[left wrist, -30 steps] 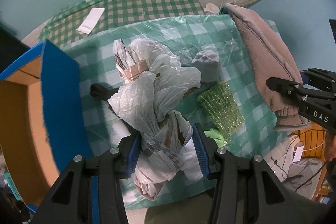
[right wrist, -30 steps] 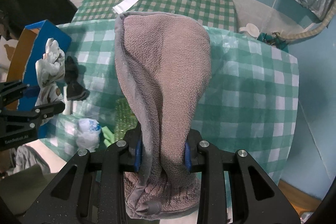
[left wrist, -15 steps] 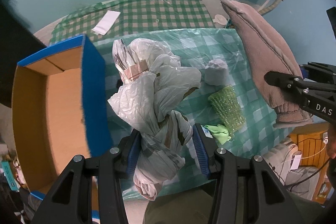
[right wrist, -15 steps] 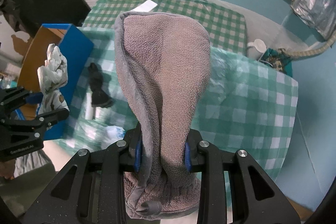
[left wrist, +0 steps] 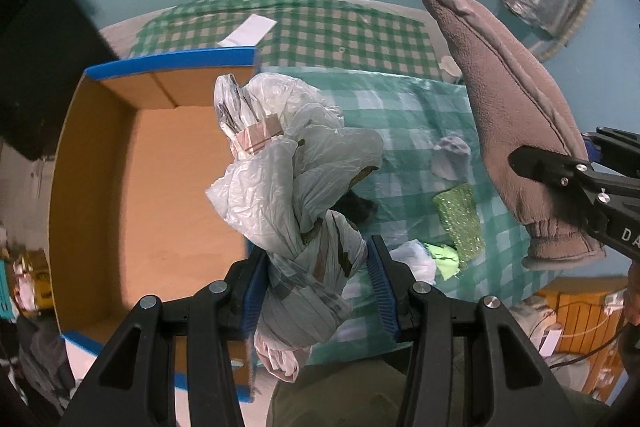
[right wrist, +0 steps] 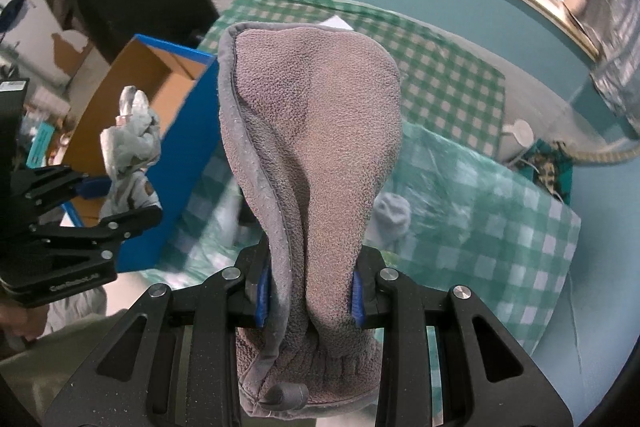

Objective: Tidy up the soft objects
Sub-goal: 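Lift and carry the mitt and bags with both tools over the cardboard box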

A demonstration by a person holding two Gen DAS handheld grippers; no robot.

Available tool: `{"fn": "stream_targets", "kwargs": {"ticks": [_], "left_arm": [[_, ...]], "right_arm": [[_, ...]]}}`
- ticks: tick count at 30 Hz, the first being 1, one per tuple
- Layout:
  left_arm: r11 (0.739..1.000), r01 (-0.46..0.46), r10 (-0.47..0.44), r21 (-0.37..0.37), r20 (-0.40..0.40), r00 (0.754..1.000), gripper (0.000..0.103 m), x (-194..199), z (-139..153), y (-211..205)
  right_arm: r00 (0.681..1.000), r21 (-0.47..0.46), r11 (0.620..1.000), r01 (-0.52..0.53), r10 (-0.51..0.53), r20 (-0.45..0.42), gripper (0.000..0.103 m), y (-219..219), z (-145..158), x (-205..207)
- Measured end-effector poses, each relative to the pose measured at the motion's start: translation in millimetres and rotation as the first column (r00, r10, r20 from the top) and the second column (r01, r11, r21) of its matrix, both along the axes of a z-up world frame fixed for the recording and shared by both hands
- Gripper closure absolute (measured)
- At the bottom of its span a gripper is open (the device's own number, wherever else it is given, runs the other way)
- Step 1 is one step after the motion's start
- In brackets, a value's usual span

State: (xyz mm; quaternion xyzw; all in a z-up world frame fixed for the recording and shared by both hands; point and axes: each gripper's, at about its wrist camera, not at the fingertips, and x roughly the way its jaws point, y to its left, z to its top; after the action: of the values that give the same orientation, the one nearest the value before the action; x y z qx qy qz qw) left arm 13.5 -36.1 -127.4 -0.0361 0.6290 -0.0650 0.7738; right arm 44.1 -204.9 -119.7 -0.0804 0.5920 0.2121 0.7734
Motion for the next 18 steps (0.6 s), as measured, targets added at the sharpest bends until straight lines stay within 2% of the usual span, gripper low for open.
{"fn": "stream_targets", "kwargs": {"ticks": [9, 18], "left_arm": [[0.995, -0.097, 0.097, -0.006, 0.003, 0.995, 0.055, -8, 2, 42], [0.983, -0.182, 0.182, 0.002, 0.0, 0.983, 0.055, -15, -1, 84]], "right_arm": [[0.994, 0.013, 0.994, -0.107, 0.107, 0.016, 0.074, 58, 11, 6], [0.979, 0.031, 0.978, -0.205, 0.205, 0.014, 0.074, 119, 9, 11]]}}
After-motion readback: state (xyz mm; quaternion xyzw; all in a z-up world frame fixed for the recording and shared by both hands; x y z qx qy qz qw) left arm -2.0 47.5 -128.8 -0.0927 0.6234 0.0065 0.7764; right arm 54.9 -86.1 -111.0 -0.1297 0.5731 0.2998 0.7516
